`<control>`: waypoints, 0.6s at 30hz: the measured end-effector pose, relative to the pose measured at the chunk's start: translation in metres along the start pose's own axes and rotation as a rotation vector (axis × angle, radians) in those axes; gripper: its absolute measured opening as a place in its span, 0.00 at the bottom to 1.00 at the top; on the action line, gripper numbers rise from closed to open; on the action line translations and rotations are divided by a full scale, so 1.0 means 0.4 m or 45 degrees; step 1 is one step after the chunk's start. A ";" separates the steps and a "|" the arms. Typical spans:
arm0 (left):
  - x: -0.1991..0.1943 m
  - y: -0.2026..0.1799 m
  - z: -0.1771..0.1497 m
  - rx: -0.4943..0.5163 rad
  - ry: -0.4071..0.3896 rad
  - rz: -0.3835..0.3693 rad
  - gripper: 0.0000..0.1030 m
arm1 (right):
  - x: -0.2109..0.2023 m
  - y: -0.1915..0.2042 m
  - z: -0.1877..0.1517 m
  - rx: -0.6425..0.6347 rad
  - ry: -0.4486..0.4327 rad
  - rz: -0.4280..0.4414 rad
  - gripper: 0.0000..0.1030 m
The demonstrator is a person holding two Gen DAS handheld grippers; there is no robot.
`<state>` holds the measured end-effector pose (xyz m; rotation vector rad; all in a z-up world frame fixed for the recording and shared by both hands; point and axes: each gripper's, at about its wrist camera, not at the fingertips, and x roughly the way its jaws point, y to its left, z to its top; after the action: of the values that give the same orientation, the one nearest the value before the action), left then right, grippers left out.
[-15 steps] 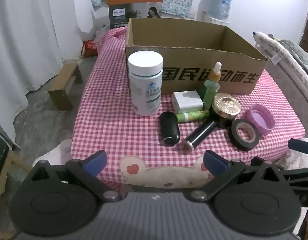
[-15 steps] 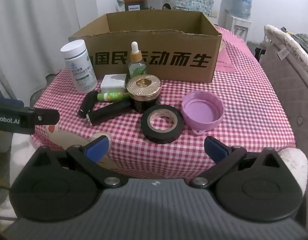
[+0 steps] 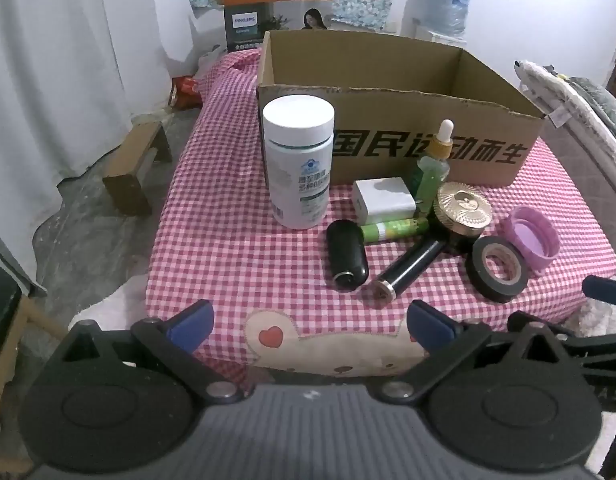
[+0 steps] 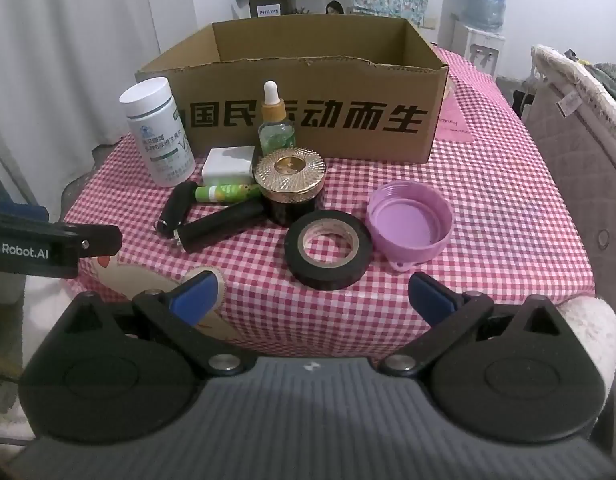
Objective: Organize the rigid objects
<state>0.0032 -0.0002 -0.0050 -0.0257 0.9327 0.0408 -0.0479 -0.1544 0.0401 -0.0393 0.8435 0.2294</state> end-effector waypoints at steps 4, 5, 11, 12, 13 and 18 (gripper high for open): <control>0.000 -0.001 0.000 -0.003 0.002 0.003 1.00 | -0.001 0.004 -0.001 -0.005 0.003 -0.003 0.99; 0.001 0.000 -0.001 -0.002 0.003 0.003 1.00 | -0.002 0.005 0.000 -0.005 0.004 -0.003 0.99; 0.000 0.000 0.000 -0.001 0.002 0.004 1.00 | -0.004 0.006 0.000 -0.007 0.004 -0.001 0.99; -0.001 0.001 0.000 -0.002 0.002 0.004 1.00 | -0.006 0.007 -0.001 -0.008 0.003 -0.001 0.99; -0.001 0.001 0.000 -0.002 0.002 0.006 1.00 | -0.008 0.008 -0.001 -0.009 0.002 -0.001 0.99; -0.004 0.001 -0.002 0.000 0.000 0.012 1.00 | -0.009 0.010 0.003 -0.014 0.004 0.000 0.99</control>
<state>0.0015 0.0002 -0.0043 -0.0211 0.9328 0.0495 -0.0502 -0.1509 0.0436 -0.0501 0.8450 0.2344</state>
